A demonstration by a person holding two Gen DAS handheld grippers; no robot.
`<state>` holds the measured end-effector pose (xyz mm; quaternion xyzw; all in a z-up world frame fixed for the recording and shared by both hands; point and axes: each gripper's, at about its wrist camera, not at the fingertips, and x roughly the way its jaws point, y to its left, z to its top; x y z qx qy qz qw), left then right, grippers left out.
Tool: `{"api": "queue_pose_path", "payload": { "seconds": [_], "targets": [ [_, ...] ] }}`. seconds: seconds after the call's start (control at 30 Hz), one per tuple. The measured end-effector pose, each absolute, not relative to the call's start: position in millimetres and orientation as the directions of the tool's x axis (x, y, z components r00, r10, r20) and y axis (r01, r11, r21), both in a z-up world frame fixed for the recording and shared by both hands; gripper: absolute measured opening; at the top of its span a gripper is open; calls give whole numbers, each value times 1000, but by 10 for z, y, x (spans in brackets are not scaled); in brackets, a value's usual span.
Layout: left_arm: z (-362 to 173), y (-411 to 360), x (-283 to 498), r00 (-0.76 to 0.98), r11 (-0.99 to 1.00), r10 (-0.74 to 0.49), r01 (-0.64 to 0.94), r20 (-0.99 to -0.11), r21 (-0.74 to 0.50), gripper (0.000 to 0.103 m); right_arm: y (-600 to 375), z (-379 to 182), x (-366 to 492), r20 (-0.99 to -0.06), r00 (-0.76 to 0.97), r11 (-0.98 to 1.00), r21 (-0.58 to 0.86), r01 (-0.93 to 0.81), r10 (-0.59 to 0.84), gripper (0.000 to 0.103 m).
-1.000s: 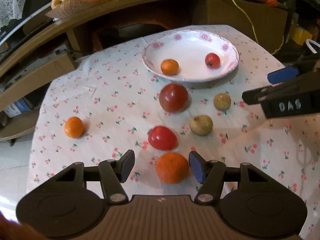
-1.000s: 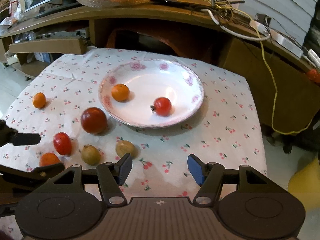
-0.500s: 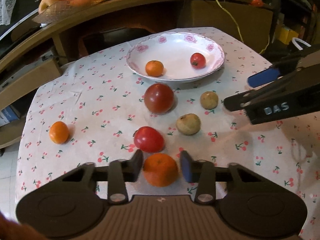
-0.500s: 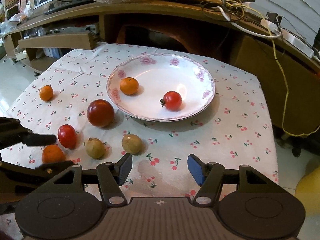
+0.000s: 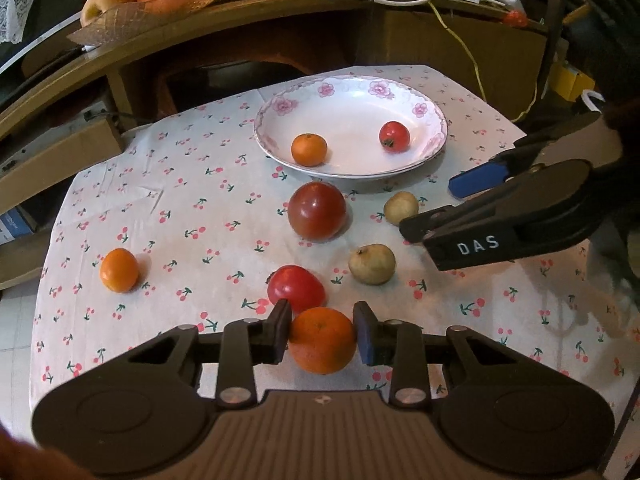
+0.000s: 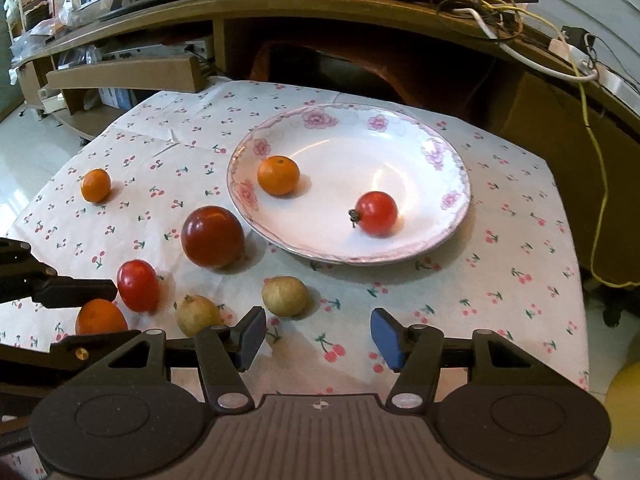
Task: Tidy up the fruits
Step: 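Move left tool onto a larger orange while right tool approaches a small green fruit, then close left tool on the orange while right tool closes on the green fruit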
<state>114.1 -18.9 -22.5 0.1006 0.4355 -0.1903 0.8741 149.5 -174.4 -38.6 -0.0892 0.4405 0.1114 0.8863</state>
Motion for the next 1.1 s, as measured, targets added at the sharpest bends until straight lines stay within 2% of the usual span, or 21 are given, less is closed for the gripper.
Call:
{"api": "queue_pose_path", "payload": {
  "seconds": [0.07,0.17,0.3,0.7,1.1],
  "targets": [
    [-231,-184,1143,545,908,-244,419,-802,9,39,-1720,-404,1523,-805,582,958,-67,-278,113,56],
    [-237,-190,1137,544,907,-245,422,-803,9,39,-1681,-434,1549,-807,580,954,-78,-289,110,50],
    [-253,-204,1130,540,905,-244,425,-805,10,39,-1612,-415,1540,-808,576,941,-87,-327,126,20],
    [-203,-190,1131,555,907,-247,421,-794,13,39,-1575,-347,1447,-787,609,927,-151,-344,98,20],
    [27,-269,1307,607,910,-253,414,-754,27,39,-1648,-139,1406,-755,642,944,-104,-315,131,20]
  ]
}}
